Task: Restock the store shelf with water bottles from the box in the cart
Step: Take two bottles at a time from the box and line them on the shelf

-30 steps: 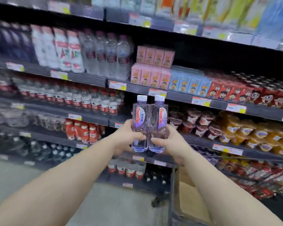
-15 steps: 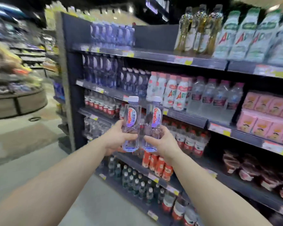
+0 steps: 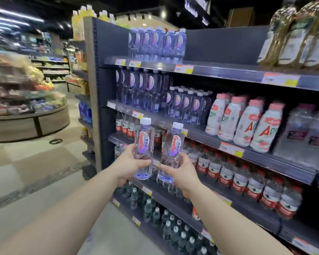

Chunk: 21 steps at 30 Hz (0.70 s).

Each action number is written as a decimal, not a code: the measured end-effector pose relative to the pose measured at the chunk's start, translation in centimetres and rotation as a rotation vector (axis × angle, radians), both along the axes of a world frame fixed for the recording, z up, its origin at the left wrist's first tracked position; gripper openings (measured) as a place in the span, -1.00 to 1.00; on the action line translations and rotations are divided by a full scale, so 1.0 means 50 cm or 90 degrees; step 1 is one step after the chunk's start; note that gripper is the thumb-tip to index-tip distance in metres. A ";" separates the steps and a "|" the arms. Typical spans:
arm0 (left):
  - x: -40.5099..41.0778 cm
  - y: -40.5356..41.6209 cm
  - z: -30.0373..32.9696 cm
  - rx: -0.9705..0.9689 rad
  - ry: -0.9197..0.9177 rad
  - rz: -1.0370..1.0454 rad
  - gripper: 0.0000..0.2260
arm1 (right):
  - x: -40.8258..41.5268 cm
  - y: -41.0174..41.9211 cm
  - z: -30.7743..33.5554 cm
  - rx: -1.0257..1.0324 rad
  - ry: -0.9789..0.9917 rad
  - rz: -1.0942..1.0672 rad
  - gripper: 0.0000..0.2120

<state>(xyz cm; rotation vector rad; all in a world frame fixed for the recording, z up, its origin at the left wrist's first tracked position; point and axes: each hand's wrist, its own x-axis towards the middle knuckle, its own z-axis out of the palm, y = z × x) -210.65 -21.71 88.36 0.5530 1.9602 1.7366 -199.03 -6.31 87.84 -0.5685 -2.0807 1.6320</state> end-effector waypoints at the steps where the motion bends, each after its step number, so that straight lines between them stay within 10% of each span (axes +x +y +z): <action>1: -0.032 0.010 -0.005 -0.011 0.003 0.003 -0.21 | -0.030 0.010 -0.004 0.008 -0.002 0.000 -0.38; 12: -0.369 0.185 0.061 0.003 0.035 0.015 -0.14 | -0.398 0.198 0.063 0.091 -0.018 -0.019 -0.33; 16: -0.466 0.254 0.069 0.051 0.023 -0.020 -0.53 | -0.483 0.258 0.102 0.144 -0.011 -0.073 -0.32; 21: -0.607 0.312 0.078 0.068 0.055 -0.077 -0.54 | -0.593 0.305 0.115 0.175 -0.016 -0.166 -0.27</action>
